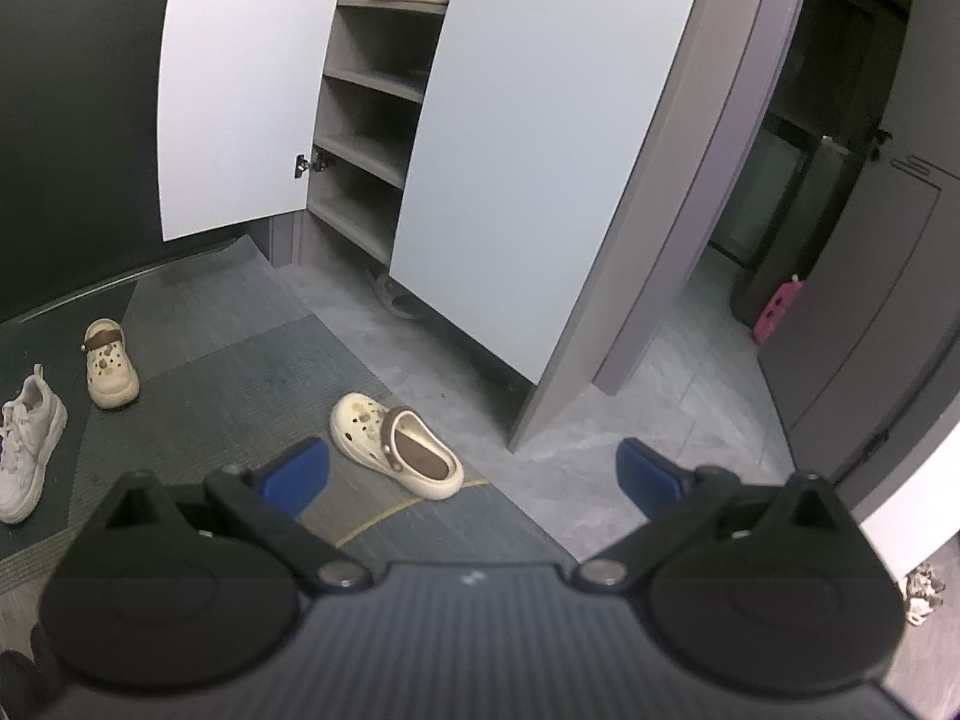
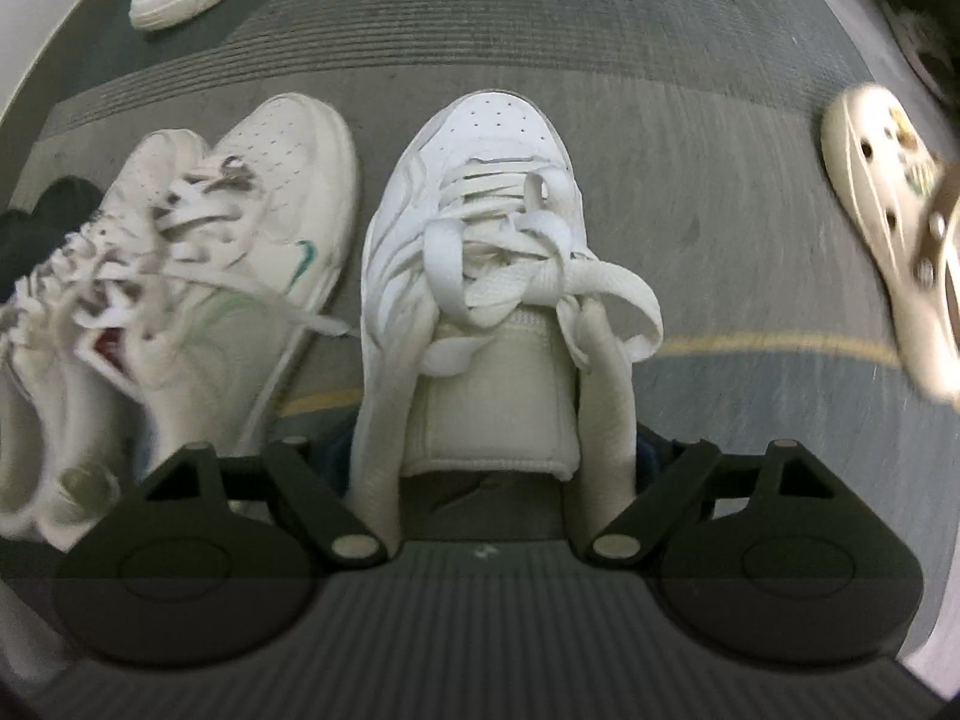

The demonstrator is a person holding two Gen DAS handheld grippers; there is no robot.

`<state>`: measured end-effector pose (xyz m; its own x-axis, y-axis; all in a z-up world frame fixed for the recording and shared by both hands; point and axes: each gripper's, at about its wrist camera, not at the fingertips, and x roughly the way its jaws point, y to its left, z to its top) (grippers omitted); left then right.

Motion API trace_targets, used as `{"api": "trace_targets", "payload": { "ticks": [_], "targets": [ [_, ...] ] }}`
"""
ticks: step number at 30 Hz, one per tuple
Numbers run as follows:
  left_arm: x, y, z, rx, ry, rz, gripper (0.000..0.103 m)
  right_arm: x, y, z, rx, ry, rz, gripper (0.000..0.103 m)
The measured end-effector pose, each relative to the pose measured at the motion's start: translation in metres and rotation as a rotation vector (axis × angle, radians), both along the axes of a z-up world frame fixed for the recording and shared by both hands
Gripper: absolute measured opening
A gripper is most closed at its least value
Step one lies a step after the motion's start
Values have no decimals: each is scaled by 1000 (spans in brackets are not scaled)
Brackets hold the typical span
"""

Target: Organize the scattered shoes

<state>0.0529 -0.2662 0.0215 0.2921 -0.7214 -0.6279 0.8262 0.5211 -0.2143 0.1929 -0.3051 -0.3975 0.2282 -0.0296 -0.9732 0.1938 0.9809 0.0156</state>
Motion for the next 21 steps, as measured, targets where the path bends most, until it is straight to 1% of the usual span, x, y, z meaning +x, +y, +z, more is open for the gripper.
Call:
{"api": "trace_targets", "payload": {
  "ticks": [4, 8, 10, 11, 12, 13, 14, 17, 18, 21],
  "targets": [
    [-1, -3, 0, 9, -6, 11, 103, -12, 23, -1, 6, -7, -101, 87],
    [-3, -6, 0, 22, -12, 22, 103, -20, 24, -3, 21, 0, -105, 89],
    [-2, -6, -2, 35, -15, 27, 103, -26, 23, 1, 26, -18, -102, 90],
    [-1, -7, -2, 42, -17, 30, 103, -31, 22, 6, 34, -35, -109, 92],
    [0, -6, -2, 44, -14, 29, 103, -39, 21, 15, 49, -62, -125, 93],
    [1, -4, -1, 39, -16, 28, 103, -46, 19, 23, 73, -86, -141, 97],
    [3, -1, 1, 31, -24, 29, 103, -52, 17, 32, 106, -104, -156, 103],
    [8, 4, 4, 28, -66, 57, 103, -68, 11, 59, 162, -140, -186, 103],
    [11, 6, 4, 28, -64, 66, 103, -76, 9, 75, 177, -148, -191, 103],
    [24, 12, 3, 37, -33, 103, 103, -94, 6, 107, 199, -150, -178, 103]
  ]
}}
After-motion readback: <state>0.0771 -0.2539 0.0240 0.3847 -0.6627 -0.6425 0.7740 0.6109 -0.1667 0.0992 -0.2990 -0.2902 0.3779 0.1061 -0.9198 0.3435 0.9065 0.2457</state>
